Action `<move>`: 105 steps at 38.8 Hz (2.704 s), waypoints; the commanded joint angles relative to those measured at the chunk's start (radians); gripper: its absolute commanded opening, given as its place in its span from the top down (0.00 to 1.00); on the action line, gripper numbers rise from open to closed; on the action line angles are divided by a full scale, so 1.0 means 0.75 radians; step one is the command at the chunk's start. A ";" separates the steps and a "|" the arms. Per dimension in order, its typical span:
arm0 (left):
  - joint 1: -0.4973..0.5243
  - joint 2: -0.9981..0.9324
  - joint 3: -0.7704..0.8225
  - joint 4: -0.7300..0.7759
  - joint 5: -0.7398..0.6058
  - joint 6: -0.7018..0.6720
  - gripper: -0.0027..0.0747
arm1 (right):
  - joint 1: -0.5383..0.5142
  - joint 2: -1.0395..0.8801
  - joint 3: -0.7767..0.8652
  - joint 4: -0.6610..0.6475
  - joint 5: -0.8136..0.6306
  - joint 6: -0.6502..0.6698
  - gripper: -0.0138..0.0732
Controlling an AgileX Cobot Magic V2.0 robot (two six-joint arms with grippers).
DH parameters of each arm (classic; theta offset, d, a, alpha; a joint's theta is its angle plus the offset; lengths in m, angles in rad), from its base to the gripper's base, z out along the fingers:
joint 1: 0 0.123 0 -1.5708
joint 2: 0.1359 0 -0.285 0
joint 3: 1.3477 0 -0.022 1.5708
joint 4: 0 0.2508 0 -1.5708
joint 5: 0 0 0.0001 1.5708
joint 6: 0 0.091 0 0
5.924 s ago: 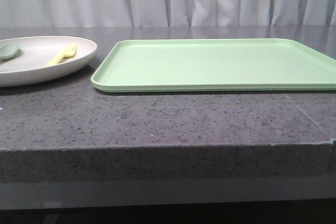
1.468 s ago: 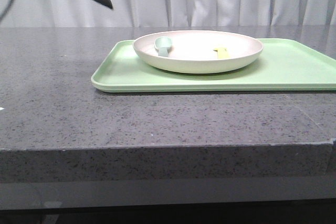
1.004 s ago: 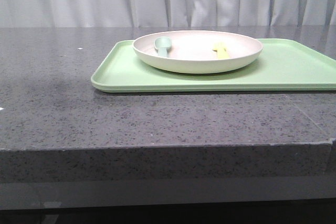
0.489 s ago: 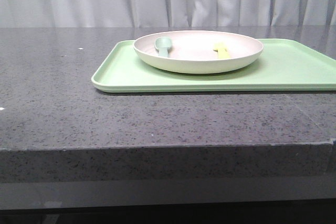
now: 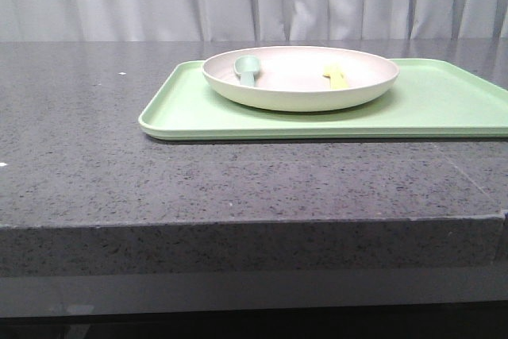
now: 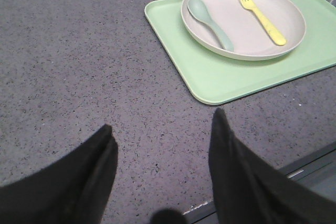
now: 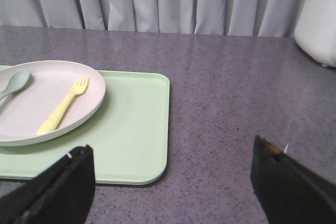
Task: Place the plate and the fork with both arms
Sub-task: 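Lower the right gripper into the plate and grasp the yellow fork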
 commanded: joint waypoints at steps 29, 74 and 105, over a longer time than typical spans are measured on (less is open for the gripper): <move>0.001 0.007 -0.031 -0.011 -0.109 -0.001 0.73 | 0.240 0.890 -0.774 0.390 0.690 -0.360 0.12; 0.001 0.007 -0.031 -0.011 -0.109 -0.001 0.89 | 0.503 2.191 -1.985 -0.100 1.082 0.358 0.14; 0.001 0.007 -0.031 -0.011 -0.109 -0.001 0.89 | 0.487 2.357 -2.061 -0.083 1.049 0.459 0.53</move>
